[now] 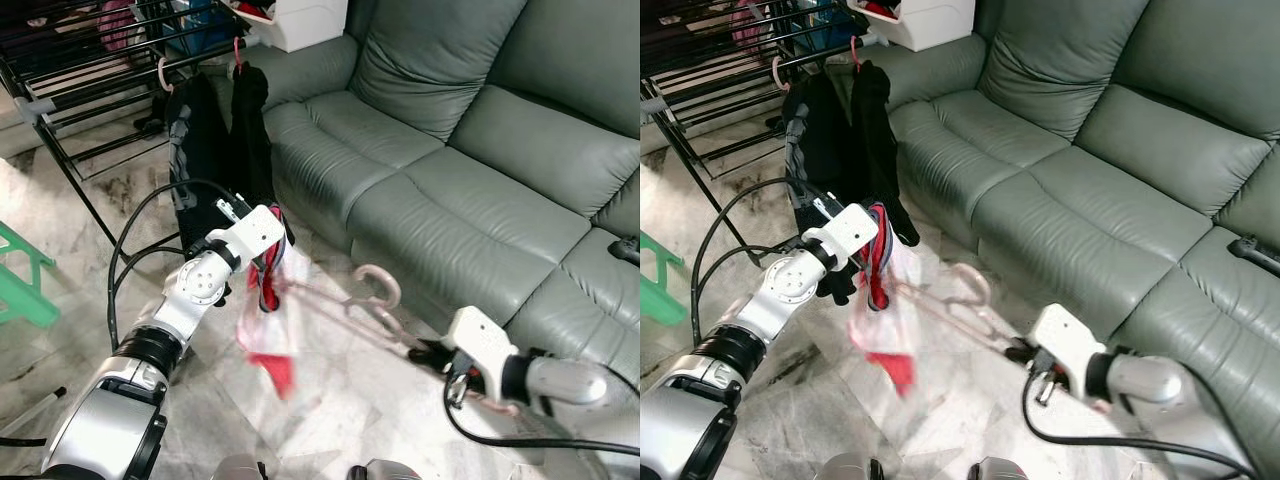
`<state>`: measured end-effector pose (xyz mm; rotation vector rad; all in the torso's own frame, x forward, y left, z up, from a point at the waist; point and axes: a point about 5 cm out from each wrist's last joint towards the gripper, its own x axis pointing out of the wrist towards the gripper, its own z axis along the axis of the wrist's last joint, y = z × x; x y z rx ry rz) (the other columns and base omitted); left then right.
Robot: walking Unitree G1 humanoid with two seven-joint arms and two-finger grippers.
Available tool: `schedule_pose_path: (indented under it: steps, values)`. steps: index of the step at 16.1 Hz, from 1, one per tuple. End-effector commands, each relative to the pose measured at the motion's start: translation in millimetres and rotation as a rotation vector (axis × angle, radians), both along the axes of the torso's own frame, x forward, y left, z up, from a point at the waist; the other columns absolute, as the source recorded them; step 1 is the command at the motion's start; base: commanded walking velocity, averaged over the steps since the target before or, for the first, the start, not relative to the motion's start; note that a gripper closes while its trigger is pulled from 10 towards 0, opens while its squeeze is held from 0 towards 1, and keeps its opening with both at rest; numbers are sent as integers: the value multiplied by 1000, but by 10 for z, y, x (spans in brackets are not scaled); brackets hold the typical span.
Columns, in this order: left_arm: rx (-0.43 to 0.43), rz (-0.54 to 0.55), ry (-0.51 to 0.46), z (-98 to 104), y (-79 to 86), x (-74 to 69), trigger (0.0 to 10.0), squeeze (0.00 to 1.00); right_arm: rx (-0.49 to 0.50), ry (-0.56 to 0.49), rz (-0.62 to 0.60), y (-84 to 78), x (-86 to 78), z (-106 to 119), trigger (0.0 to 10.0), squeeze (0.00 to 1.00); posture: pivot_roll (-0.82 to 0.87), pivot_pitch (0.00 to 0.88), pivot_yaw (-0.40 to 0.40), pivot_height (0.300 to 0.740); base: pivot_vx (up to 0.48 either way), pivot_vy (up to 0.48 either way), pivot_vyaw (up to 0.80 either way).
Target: Hang hanger
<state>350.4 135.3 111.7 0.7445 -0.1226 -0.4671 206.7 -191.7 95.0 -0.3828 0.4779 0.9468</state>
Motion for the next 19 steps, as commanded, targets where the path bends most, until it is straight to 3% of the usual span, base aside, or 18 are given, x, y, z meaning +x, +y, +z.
schedule_pose_path:
  steps: [1,8,10,11,14,17,19]
  values:
    - [17,0,-42,81,-12,45,10000,0,21,-33,30,63,26,98,10000,0,-69,24,38,740,0,0,0]
    - [-5,-27,-33,84,-41,40,10000,0,-38,-100,-21,10,135,61,10000,0,-65,21,39,740,0,0,0]
    - [28,21,-46,47,32,45,10000,0,-37,-214,-75,7,245,154,10000,0,-68,21,39,740,0,0,0]
    - [54,117,-59,29,128,85,10000,0,16,-183,-72,44,228,185,10000,0,-68,21,39,740,0,0,0]
    - [52,224,-49,14,260,126,10000,0,28,-122,-5,78,104,148,10000,0,-76,18,40,740,0,0,0]
    - [56,219,-49,0,262,119,10000,0,32,-116,15,51,77,163,10000,0,-75,18,39,740,0,0,0]
    - [58,198,-38,-23,243,109,10000,0,3,-202,-36,8,199,217,10000,0,-75,18,39,740,0,0,0]
